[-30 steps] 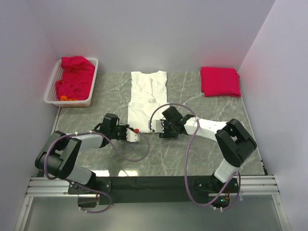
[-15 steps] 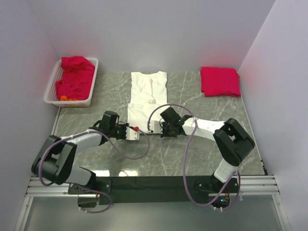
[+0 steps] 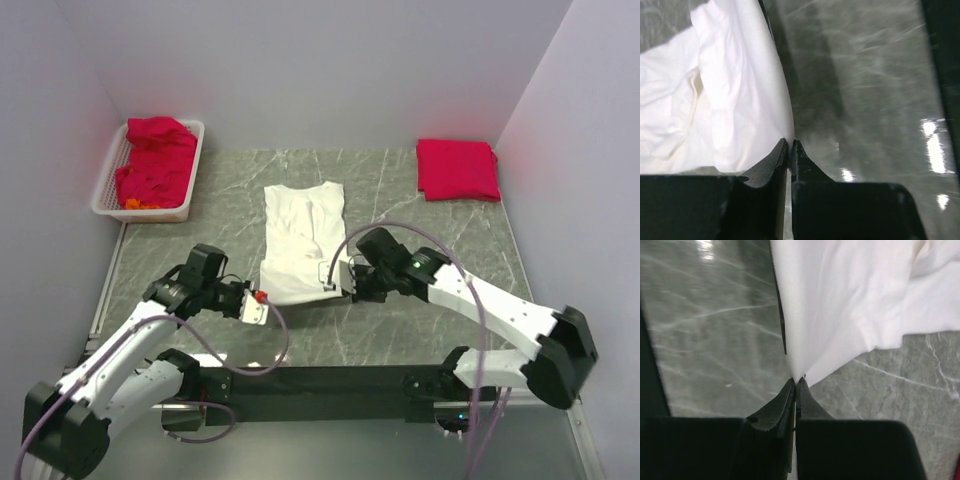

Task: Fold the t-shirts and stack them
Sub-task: Fold the tshirt

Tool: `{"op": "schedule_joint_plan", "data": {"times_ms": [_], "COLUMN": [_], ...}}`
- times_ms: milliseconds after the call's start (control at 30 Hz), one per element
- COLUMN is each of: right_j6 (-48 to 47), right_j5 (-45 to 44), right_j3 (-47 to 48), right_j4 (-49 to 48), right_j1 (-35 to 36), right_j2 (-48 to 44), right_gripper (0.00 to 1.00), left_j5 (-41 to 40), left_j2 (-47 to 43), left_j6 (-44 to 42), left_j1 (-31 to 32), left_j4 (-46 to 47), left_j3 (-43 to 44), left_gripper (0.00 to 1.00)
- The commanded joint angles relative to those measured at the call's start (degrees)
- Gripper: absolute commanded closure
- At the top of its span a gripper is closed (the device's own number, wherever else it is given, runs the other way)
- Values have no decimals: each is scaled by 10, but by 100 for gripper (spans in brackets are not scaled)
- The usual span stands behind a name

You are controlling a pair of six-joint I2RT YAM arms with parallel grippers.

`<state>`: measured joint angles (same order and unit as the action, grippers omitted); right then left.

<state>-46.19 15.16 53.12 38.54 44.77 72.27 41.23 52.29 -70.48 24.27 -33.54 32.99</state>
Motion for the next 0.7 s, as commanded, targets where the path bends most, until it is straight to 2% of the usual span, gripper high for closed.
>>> {"op": "schedule_joint_plan", "data": {"times_ms": [0,100,200,300,433,600,667], "right_j6": [5,25,32,15,21,-8,-29], "right_j5": [31,37,67,71,58,59,72], "right_j3": [-13,-10,0,6,17,74,101], "right_j4": [87,117,156,174,154,155,175], "right_j1": [43,87,89,92,89,45,19], "right_j2": [-74,-112,-122,-140,-152,-104,-72], "right_gripper": [100,100,100,100,100,100,100], "left_j5": [86,125,146,150,122,127,144], "left_j2": [-60,-104,-131,-143,-145,-78,-45], "left_j6": [-26,-32,-48,-53,108,138,105], "left_j1": [7,12,13,12,13,-2,-24], "left_j4": [-177,-259,-331,-362,-262,-241,-250], "left_j3": [44,68,89,105,113,166,194], "left_gripper": [99,99,99,99,100,100,100]}}
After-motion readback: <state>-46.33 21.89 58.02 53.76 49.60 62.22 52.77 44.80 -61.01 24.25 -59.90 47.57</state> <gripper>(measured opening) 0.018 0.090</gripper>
